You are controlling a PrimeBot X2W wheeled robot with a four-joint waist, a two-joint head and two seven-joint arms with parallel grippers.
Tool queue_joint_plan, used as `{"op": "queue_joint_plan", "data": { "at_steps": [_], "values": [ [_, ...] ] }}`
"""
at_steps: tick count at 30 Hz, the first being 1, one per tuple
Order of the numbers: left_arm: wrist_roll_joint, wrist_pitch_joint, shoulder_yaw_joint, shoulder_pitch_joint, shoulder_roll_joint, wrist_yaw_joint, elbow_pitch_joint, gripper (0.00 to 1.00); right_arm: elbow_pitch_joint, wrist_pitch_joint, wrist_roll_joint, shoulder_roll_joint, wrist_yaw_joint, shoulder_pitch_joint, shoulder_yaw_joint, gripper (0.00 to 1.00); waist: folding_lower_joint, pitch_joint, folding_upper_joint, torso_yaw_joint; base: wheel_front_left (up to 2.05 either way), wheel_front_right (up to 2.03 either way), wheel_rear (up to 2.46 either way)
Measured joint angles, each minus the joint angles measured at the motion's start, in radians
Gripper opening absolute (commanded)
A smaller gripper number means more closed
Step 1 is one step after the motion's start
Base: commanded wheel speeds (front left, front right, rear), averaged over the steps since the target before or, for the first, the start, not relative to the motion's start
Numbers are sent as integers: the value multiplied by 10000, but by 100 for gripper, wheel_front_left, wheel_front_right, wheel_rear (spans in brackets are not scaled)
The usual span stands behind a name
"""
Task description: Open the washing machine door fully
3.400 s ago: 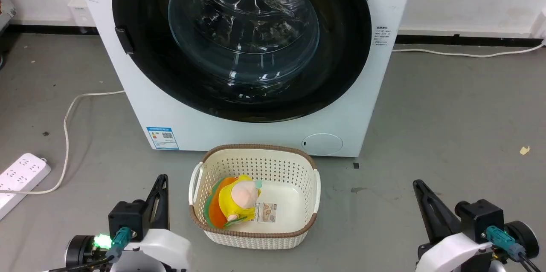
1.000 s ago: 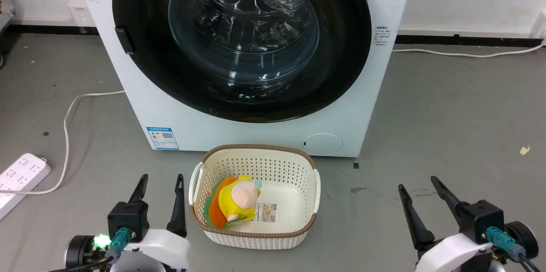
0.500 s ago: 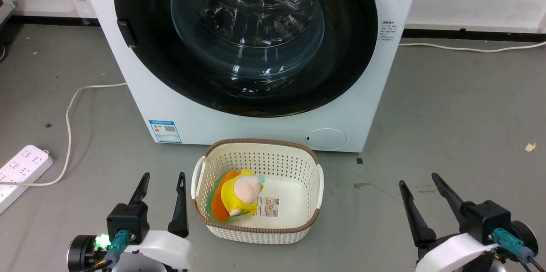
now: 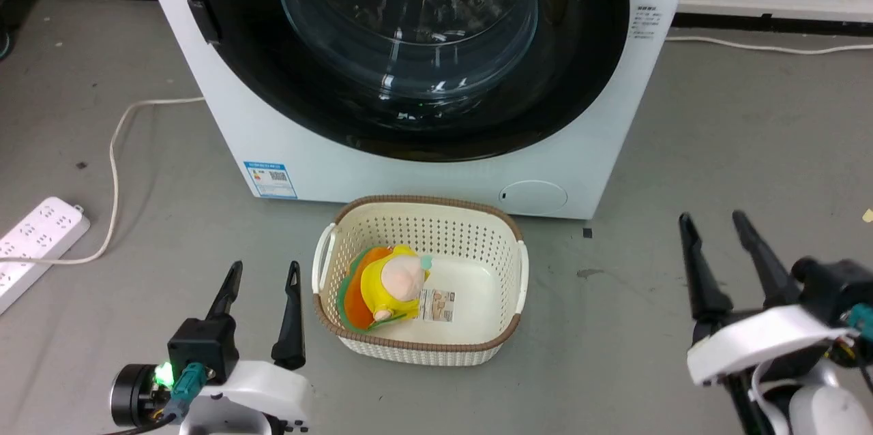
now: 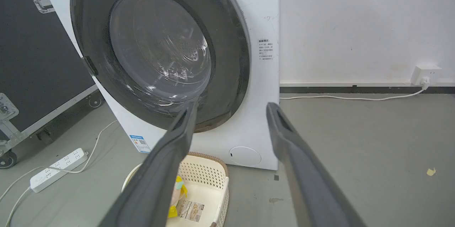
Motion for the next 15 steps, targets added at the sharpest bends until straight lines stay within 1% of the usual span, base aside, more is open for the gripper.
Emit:
{"op": "queue_joint_plan", "data": {
  "at_steps": [6,7,10,11,12,13,14,15],
  "values": [
    [-90,-115,-23,-195,-2,0,-52,100,82,238,780,0,0,-755,-303,100,0,305,0,97,0,0,0],
    [-176,-184,-33,-245,0,0,-59,100,186,364,1264,0,0,-1235,-539,100,0,497,0,169,0,0,0],
    [-257,-307,-31,-419,-2,0,-69,100,357,499,1684,2,0,-1867,-732,100,1,716,0,259,0,0,0],
    [-282,-351,-21,-474,0,0,-71,100,454,575,1810,2,0,-2102,-794,84,1,808,0,295,0,0,0],
    [-299,-359,-15,-522,0,0,-73,100,500,591,1885,4,0,-2220,-817,26,1,851,0,313,0,0,0],
    [-330,-362,-15,-567,0,-6,-77,100,550,625,1964,4,0,-2343,-830,26,0,894,0,330,0,0,0],
    [-351,-407,-13,-597,0,-8,-82,100,591,665,2029,4,0,-2467,-846,0,1,939,0,348,0,0,0],
    [-351,-437,-13,-605,0,-8,-92,100,644,681,2086,4,0,-2596,-861,0,1,985,0,367,0,0,0]
  ]
}}
